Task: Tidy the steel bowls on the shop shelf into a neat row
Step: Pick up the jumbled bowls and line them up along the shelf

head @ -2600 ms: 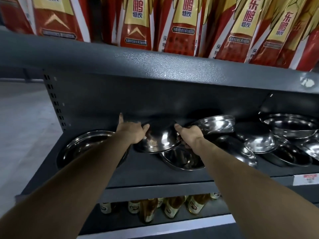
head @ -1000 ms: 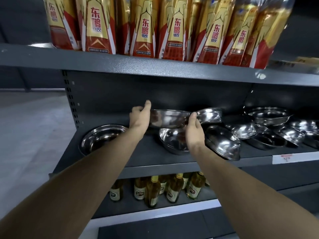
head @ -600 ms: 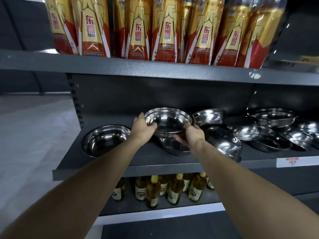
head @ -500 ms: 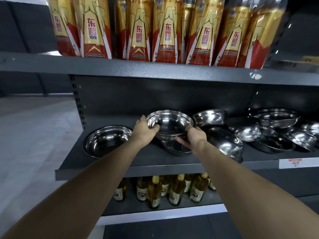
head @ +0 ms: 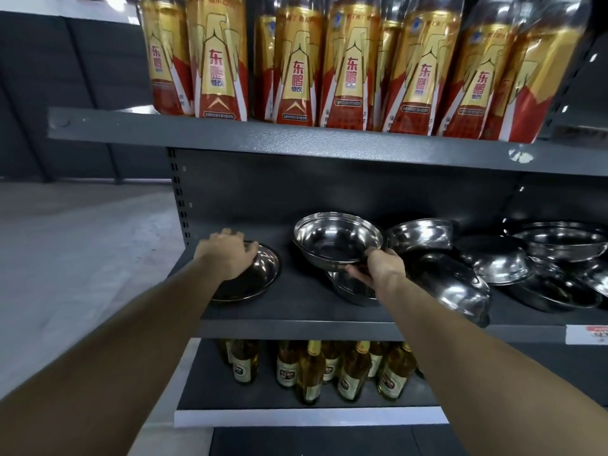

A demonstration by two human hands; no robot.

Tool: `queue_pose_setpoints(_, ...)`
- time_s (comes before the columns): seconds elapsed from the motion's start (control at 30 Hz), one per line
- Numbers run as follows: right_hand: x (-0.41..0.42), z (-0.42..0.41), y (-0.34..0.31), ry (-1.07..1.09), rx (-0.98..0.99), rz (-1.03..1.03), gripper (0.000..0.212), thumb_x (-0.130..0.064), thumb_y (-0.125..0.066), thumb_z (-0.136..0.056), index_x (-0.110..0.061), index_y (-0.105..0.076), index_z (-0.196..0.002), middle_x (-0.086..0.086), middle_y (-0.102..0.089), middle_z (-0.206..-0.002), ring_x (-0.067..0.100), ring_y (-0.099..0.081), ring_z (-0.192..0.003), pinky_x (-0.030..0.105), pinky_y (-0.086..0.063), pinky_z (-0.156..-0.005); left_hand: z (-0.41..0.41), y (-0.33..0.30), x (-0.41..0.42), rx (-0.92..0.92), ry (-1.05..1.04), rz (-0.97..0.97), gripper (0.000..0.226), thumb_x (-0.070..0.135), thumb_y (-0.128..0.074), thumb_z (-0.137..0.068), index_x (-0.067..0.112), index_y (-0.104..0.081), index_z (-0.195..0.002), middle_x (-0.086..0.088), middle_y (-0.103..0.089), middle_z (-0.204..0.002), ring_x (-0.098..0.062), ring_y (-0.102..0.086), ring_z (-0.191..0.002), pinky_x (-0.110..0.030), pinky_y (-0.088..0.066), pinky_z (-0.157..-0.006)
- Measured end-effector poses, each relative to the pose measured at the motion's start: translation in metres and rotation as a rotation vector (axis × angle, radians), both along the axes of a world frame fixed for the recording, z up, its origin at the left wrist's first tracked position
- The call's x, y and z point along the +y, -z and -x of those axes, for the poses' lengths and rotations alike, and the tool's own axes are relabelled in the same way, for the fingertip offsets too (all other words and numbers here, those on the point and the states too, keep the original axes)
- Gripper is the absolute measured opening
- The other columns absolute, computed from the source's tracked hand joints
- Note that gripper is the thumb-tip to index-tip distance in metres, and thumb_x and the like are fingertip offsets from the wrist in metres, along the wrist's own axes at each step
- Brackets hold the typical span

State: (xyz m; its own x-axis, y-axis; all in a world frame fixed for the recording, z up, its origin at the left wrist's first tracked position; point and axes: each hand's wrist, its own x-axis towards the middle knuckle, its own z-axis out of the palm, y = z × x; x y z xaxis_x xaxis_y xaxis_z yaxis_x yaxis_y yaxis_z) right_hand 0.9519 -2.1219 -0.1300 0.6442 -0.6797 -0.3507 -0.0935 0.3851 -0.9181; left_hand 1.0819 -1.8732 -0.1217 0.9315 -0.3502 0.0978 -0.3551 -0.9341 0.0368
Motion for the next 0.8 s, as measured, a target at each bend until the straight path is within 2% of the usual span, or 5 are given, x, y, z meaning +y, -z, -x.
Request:
queue_pose_setpoints(0.07, 0.013, -0.011, 0.0, -0.027, -0.002, 0.017, 0.024, -0.01, -0.054, -0.093, -0.017, -0.055, -0.116, 0.013, -0.069, -0.102, 0.026, -0.074, -0.057, 0.027, -0.061, -0.055, -0.002, 0.0, 0.015, -0.006, -0.027, -0.022, 0.061, 0.056, -0.025, -0.099, 0.014, -0.048, -0.136, -0.014, -0.049, -0.138, -0.033, -0.05, -0.125, -0.045, -0.043, -0.098)
queue_pose_setpoints(0.2, 0.047, -0.04, 0.005, -0.121, 0.015, 0.061, 0.016, -0.009, -0.052, -0.093, -0.011, -0.054, -0.109, 0.02, -0.072, -0.093, 0.024, -0.07, -0.047, 0.025, -0.053, -0.041, -0.004, 0.001, 0.044, -0.011, -0.079, -0.008, 0.058, 0.053, -0.024, -0.1, 0.013, -0.05, -0.133, -0.015, -0.051, -0.136, -0.033, -0.049, -0.125, -0.043, -0.041, -0.099)
queue_pose_setpoints(0.4, 0.098, -0.072, 0.023, -0.315, 0.105, 0.135, 0.016, -0.013, -0.053, -0.095, -0.002, -0.059, -0.105, 0.013, -0.071, -0.056, 0.019, -0.067, -0.041, 0.021, -0.048, -0.036, -0.008, 0.003, 0.085, 0.029, -0.152, 0.097, 0.06, 0.055, -0.022, -0.1, 0.017, -0.05, -0.138, -0.014, -0.054, -0.135, -0.035, -0.051, -0.124, -0.043, -0.041, -0.1)
queue_pose_setpoints(0.6, 0.13, -0.077, 0.041, -0.425, 0.207, 0.21, 0.019, -0.016, -0.056, -0.097, -0.002, -0.063, -0.086, 0.008, -0.071, -0.056, 0.017, -0.069, -0.046, 0.02, -0.048, -0.036, -0.018, 0.014, 0.109, 0.023, -0.175, 0.088, 0.065, 0.058, -0.018, -0.099, 0.017, -0.056, -0.131, -0.013, -0.057, -0.13, -0.034, -0.055, -0.117, -0.042, -0.043, -0.095)
queue_pose_setpoints(0.8, 0.133, -0.079, 0.052, -0.437, 0.239, 0.295, 0.015, -0.019, -0.058, -0.096, -0.008, -0.062, -0.086, 0.008, -0.069, -0.069, 0.015, -0.065, -0.047, 0.02, -0.047, -0.038, -0.025, 0.021, 0.109, 0.008, -0.126, 0.136, 0.063, 0.056, -0.022, -0.1, 0.012, -0.064, -0.119, -0.013, -0.06, -0.121, -0.034, -0.059, -0.109, -0.04, -0.043, -0.085)
